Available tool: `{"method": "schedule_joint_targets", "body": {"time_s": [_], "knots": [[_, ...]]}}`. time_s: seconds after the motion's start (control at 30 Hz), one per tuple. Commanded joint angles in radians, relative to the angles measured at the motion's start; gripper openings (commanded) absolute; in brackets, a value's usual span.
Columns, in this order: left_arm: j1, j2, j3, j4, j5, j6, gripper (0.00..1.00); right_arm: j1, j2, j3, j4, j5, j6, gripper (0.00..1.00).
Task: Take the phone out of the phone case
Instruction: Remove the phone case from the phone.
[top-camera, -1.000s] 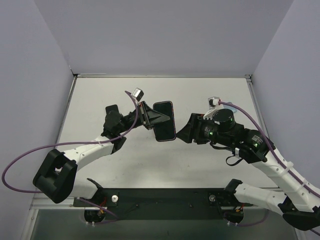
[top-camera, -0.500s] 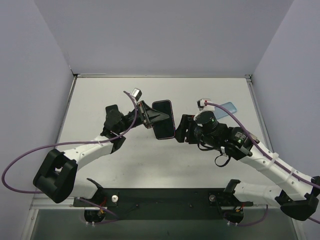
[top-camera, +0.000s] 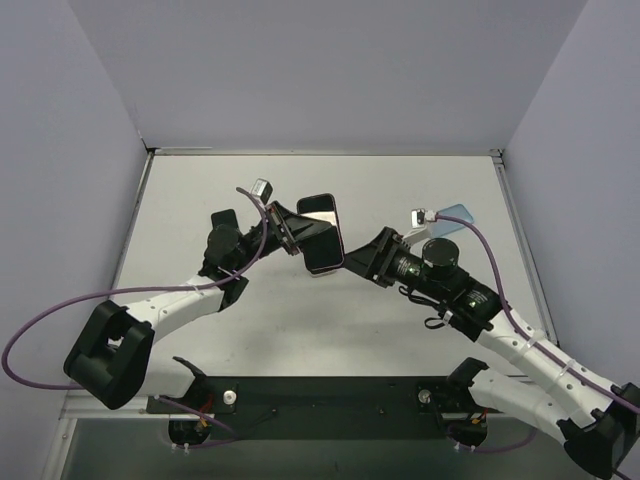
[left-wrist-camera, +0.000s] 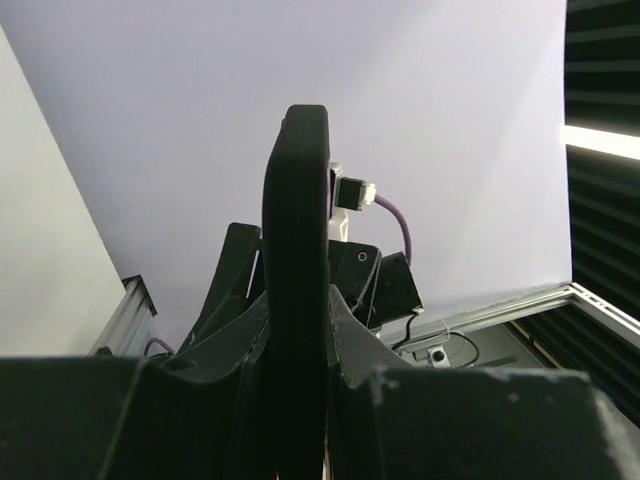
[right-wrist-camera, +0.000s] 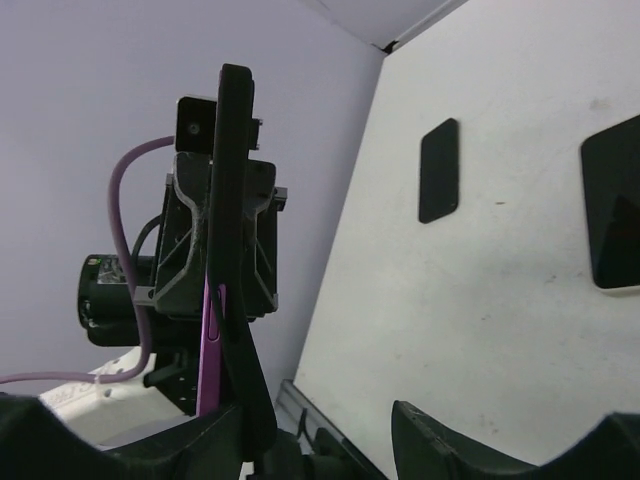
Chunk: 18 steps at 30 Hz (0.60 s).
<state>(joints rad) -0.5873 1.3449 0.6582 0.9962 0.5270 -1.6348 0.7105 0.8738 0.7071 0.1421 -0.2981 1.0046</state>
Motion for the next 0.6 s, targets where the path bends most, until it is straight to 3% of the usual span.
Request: {"method": "schedule_joint_targets", "body": {"time_s": [0.0,0.23,0.57], "knots": [[-0.06,-0.089,0.04,0.251,0.047,-0.105,0.0,0.0,0.089,-0.032,0.308,-0.055,0.123,0.53],[-0.074,-0.089,0.021,0.268,0.027,-0.102,0.0,0.0,0.208,-0.048,0.566,-0.108,0.285,0.47],[-0.103,-0.131,-0.008,0.214,0.001,-0.057,0.0,-0.006,0.254,0.069,0.439,-0.05,0.216,0.38]]}}
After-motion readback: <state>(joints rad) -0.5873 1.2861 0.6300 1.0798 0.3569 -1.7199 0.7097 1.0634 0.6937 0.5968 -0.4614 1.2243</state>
